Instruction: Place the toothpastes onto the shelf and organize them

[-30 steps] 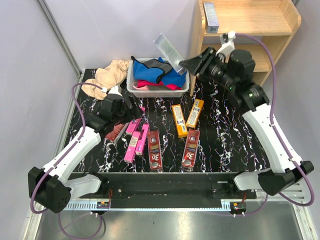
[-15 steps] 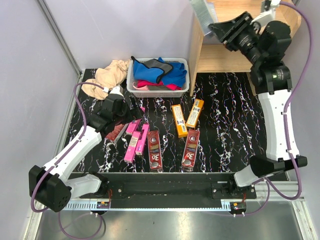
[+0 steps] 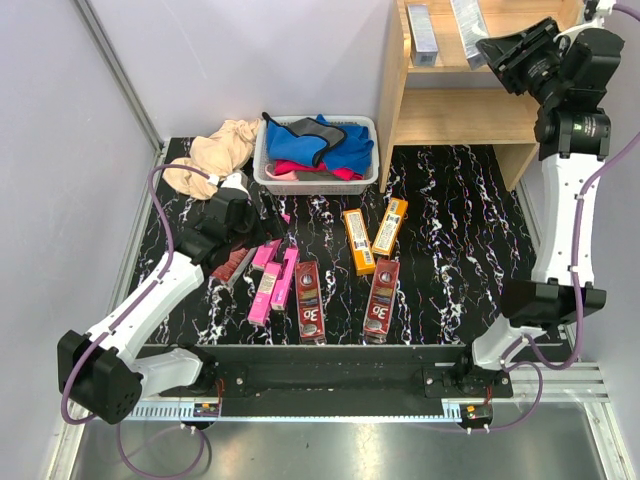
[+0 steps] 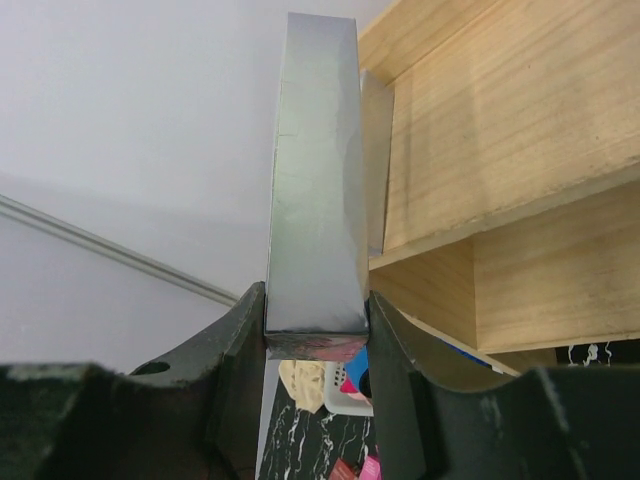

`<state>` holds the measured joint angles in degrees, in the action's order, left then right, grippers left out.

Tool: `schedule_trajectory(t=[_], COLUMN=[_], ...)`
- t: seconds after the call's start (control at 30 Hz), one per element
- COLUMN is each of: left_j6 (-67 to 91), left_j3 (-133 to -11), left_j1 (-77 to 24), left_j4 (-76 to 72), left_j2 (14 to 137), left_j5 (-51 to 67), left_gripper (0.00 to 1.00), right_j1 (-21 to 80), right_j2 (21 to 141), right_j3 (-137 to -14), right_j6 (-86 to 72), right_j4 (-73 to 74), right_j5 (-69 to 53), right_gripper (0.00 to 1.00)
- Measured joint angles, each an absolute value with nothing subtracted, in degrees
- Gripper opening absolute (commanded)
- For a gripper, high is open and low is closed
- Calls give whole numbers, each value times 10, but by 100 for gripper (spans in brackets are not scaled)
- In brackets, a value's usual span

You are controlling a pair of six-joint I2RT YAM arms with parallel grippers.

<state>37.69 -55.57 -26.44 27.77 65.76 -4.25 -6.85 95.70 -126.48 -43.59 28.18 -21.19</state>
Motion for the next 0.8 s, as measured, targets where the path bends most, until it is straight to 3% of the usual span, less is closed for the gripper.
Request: schedule_trajectory(t=[0.8], left_j6=[373], left_j3=[-556], left_j1=[-265], left_j4=[278], left_j2=[665], left_j5=[-43], left_gripper=[99], right_j1=[-69], right_j2=[1122], right_j3=[-1370], right_j6=[-498], right_j4=[295], right_j5=[-252], right_gripper=[18])
